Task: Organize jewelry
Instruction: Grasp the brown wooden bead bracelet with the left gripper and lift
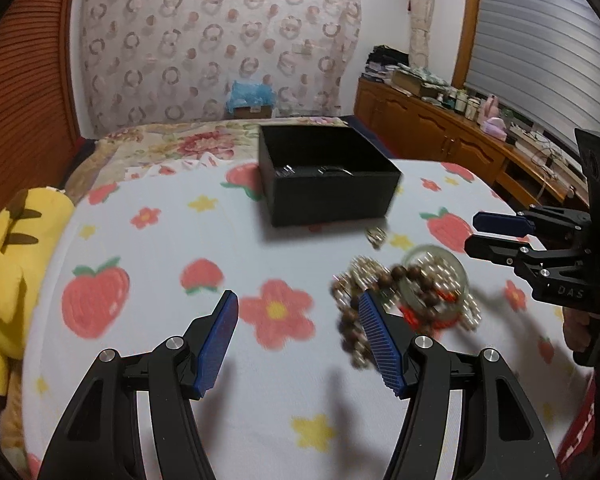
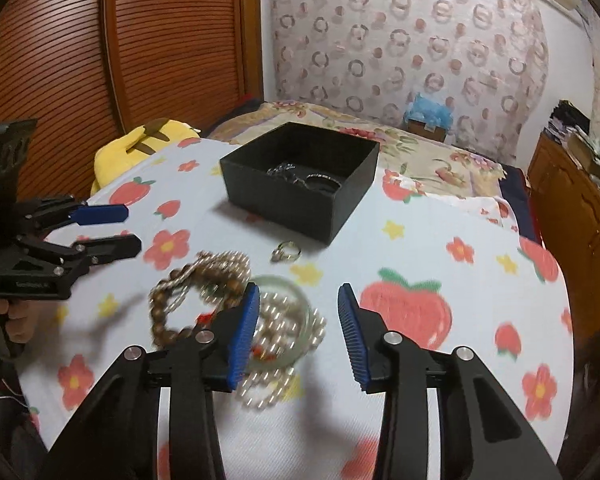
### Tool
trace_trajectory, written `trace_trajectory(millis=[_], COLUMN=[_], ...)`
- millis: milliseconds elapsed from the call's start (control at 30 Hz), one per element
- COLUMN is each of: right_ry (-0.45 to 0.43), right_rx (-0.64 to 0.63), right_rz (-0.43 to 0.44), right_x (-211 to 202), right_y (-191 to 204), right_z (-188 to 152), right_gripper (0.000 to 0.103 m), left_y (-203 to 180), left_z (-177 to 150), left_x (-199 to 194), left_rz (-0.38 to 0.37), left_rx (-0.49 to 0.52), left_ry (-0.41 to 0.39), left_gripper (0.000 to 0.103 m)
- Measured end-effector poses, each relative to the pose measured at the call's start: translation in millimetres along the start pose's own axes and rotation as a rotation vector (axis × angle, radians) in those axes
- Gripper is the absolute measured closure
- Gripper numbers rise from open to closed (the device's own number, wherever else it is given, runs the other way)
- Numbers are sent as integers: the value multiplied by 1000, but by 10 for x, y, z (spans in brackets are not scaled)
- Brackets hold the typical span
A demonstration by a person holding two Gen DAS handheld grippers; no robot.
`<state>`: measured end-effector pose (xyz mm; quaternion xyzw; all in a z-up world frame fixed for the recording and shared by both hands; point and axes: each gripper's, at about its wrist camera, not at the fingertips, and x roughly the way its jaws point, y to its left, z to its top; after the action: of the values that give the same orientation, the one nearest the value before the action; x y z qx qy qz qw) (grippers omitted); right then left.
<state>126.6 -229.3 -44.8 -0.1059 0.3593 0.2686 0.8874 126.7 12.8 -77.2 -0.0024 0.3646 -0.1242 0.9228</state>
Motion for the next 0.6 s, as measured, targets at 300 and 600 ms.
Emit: trace_trajectory(millis=[300,600], right_ry=[-8,-21], right_rx=[64,85], right_rz=[4,12], right_x=[-229,-332], right_y=[56,101], right_z=[-418,-604], right_gripper=[62,65], left_y=[-402,-752], left_z=[-179,-145], left_x=[-34,171], left_rz=[-27,-88], left_rx=[78,161], left_ry=[16,71], left_gripper=[43,64])
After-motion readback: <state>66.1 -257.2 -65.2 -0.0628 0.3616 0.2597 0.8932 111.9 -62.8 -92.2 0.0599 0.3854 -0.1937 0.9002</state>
